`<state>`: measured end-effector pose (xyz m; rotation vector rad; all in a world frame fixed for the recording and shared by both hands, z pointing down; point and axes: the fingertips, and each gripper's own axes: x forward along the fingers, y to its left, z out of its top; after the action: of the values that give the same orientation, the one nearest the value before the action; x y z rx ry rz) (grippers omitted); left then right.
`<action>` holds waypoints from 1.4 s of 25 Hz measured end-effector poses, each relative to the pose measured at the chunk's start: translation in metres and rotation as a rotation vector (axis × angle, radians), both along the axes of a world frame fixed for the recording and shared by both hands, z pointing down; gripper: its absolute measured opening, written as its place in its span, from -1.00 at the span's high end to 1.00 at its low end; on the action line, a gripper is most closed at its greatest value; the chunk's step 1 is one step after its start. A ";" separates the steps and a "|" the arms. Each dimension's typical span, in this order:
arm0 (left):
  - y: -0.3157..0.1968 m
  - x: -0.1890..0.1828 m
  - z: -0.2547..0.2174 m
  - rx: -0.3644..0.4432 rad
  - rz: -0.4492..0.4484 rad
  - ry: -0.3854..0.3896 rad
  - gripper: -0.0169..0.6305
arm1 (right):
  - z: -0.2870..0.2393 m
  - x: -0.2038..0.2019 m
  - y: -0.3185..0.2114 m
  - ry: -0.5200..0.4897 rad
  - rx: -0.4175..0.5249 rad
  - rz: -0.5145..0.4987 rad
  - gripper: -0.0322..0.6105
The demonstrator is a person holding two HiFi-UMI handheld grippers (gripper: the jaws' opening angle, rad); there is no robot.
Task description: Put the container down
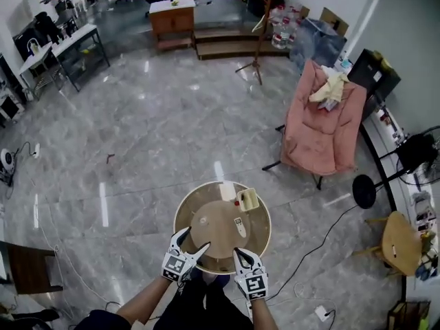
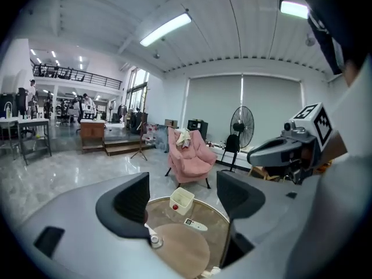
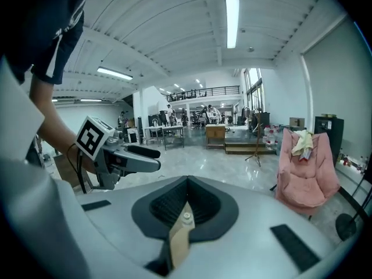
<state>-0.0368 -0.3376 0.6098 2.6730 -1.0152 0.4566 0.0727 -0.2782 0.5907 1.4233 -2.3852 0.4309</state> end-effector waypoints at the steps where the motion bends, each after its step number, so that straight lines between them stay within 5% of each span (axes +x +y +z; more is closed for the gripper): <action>1: 0.005 -0.002 -0.014 0.017 0.003 -0.002 -0.10 | -0.011 -0.001 0.004 0.004 0.013 -0.007 0.81; 15: 0.040 -0.028 -0.117 0.112 -0.062 0.050 -0.10 | -0.080 -0.006 0.028 0.009 0.128 -0.026 0.81; 24: 0.041 -0.027 -0.128 0.143 -0.064 0.045 -0.10 | -0.092 0.001 0.033 -0.026 0.151 0.009 0.81; 28: 0.041 -0.025 -0.131 0.156 -0.073 0.048 -0.10 | -0.098 0.016 0.033 -0.149 0.160 0.090 0.81; 32: 0.039 -0.022 -0.130 0.159 -0.091 0.064 -0.10 | -0.103 0.022 0.032 -0.130 0.167 0.077 0.82; 34: 0.038 -0.023 -0.131 0.164 -0.109 0.067 -0.01 | -0.104 0.021 0.032 -0.142 0.159 0.073 0.81; 35: 0.037 -0.025 -0.132 0.172 -0.124 0.069 0.19 | -0.104 0.021 0.032 -0.154 0.154 0.073 0.82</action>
<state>-0.0616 -0.3006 0.4774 2.7311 -1.2420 0.2608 0.0934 -0.2459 0.4869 1.6018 -2.5422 0.3949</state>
